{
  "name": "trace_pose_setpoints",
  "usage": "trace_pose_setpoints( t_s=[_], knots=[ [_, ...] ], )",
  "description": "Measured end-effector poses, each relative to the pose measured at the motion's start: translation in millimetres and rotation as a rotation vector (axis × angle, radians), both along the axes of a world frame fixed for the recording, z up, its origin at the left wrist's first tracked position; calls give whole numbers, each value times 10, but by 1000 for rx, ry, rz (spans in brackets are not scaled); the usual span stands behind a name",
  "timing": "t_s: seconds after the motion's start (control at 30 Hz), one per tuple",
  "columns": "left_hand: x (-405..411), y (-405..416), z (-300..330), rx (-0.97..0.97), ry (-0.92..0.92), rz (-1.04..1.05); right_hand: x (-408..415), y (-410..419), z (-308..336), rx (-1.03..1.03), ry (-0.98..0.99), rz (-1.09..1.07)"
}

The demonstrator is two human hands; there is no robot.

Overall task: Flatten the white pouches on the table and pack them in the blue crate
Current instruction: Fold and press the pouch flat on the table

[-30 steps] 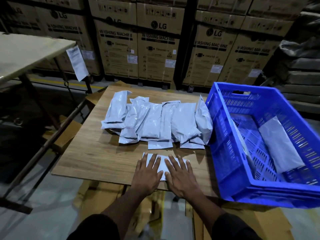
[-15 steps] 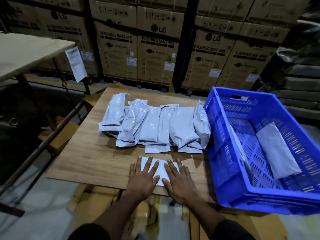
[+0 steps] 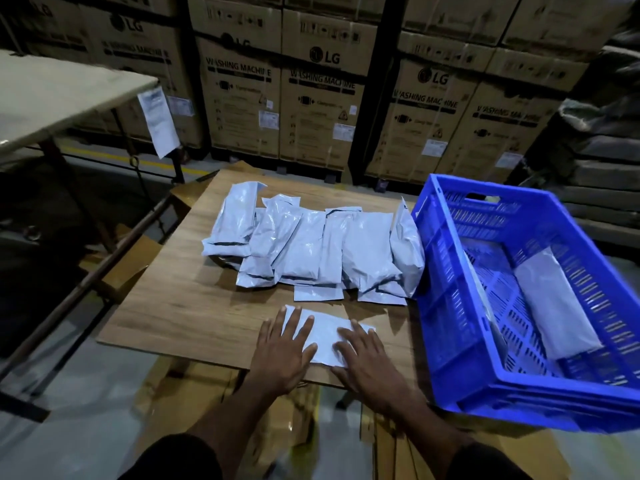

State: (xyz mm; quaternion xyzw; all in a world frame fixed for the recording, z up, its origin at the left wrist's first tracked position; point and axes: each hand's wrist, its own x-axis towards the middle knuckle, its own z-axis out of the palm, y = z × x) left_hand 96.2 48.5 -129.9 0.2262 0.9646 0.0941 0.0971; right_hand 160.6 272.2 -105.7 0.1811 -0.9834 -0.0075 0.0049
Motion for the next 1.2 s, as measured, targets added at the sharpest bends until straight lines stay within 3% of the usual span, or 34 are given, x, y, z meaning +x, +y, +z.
trace_pose_setpoints(
  t_s=[0.13, 0.3, 0.43, 0.57, 0.63, 0.7, 0.83, 0.93, 1.0, 1.07, 1.13, 1.2],
  knots=[
    [7, -16, 40, 39, -4, -38, -24, -104, 67, 25, 80, -27],
    [93, -7, 164, -57, 35, -40, -73, -153, 209, -183, 106, -55],
    [73, 36, 335, 17, 89, 22, 55, -122, 252, 58, 81, 271],
    [23, -6, 339, 23, 91, 9, -7, 6, 211, 195, 115, 434],
    [12, -18, 325, 52, 102, 5, -88, 25, 247, 40, 217, 442],
    [76, -13, 417, 72, 154, 46, -176, -1, 402, -147, 195, 359],
    [235, -62, 576, 183, 370, 168, -258, -108, 759, -653, 56, 33],
    [272, -126, 532, 205, 397, 105, -334, -95, 907, -848, -171, -79],
    [254, -144, 404, 152, 312, 17, -396, -37, 952, -801, -308, -89],
    [229, -144, 249, 44, 223, -50, -488, 36, 916, -587, -353, -88],
    [227, -95, 167, -22, 156, -34, -558, 47, 825, -347, -224, -156],
    [256, -14, 135, -53, 157, -23, -552, -21, 639, -320, -65, -200]
  ],
)
